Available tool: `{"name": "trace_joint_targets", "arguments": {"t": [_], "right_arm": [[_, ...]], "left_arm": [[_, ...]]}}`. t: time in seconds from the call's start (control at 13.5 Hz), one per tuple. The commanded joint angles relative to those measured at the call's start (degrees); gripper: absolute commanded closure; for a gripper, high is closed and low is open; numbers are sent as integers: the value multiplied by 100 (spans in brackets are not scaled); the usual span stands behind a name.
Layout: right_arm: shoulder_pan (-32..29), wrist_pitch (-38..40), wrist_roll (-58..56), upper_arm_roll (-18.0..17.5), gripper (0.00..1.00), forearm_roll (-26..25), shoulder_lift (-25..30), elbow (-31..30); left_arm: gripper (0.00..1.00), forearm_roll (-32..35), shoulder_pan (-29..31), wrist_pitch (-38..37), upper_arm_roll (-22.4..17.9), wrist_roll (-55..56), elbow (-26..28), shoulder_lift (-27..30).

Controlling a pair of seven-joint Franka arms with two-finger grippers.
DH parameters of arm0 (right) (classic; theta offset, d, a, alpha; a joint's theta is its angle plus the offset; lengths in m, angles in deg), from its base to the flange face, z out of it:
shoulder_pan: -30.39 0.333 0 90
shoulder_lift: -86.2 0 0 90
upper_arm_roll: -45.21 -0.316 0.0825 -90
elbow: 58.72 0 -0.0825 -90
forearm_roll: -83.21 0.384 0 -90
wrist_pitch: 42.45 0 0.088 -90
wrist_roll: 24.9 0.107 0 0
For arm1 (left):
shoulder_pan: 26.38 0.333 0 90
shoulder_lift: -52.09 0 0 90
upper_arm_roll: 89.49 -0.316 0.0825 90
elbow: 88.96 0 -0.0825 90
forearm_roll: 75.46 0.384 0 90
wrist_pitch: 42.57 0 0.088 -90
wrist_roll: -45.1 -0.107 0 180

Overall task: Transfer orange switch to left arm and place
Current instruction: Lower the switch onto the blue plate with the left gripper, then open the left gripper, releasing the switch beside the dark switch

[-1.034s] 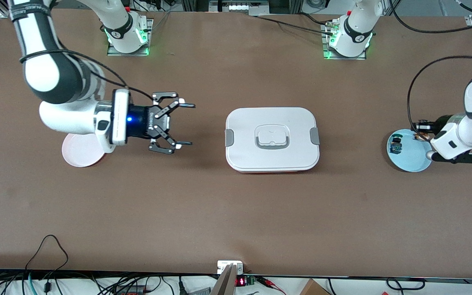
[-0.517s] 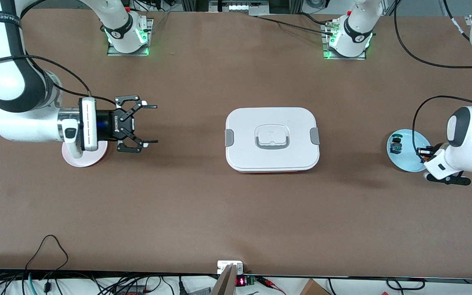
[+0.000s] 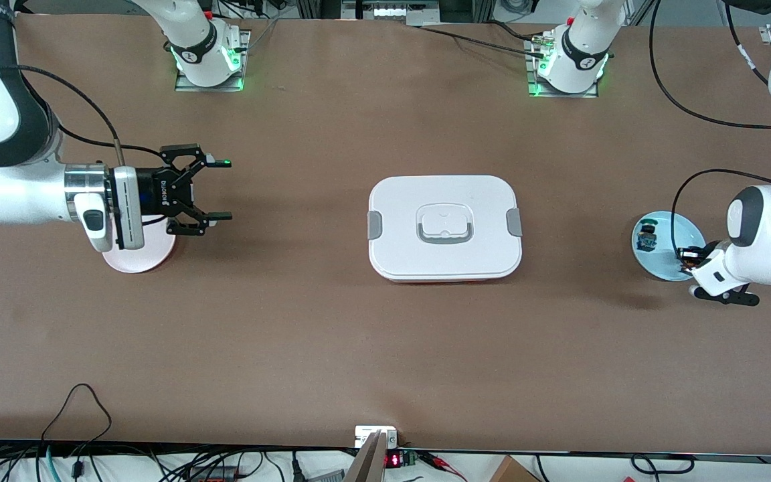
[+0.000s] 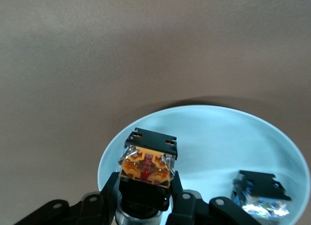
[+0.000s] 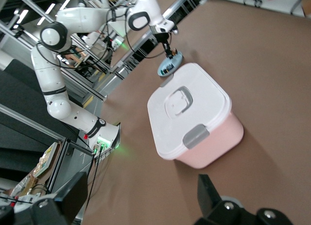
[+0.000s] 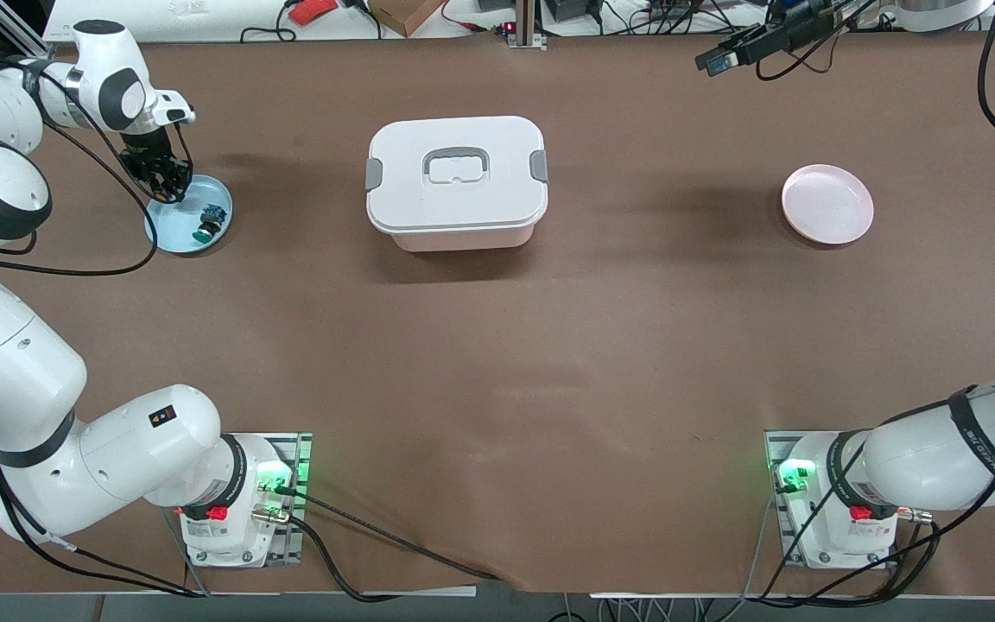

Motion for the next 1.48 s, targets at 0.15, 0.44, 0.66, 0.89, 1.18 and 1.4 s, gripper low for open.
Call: {"name": "trace_joint_targets", "arguments": {"t": [0.15,0.44,0.66,0.89,1.18,1.4], "right_arm": [[-133,0,1860,33,0,-1333,88,364],[-300,-18,3513,42,0,-1958,88,540],[-291,157,4322,25,0,-3099,140,593],[-212,701,5333,-28,0,-4732,167,925],[-106,1239,5933,-28,0,-6422,307,1226],[-386,1047,5924,24,0,-6873,492,1313]], "left_arm": [[90,133,21,-4,65,-115,-6,-43],[56,133,-5,-39,65,-123,21,-34],[0,133,4,-74,82,-456,4,18],[0,81,3,-381,222,-405,-67,316],[0,-252,21,-1021,1152,-246,-521,1353],[0,-439,12,-2180,1715,-290,-1671,1381]]}}
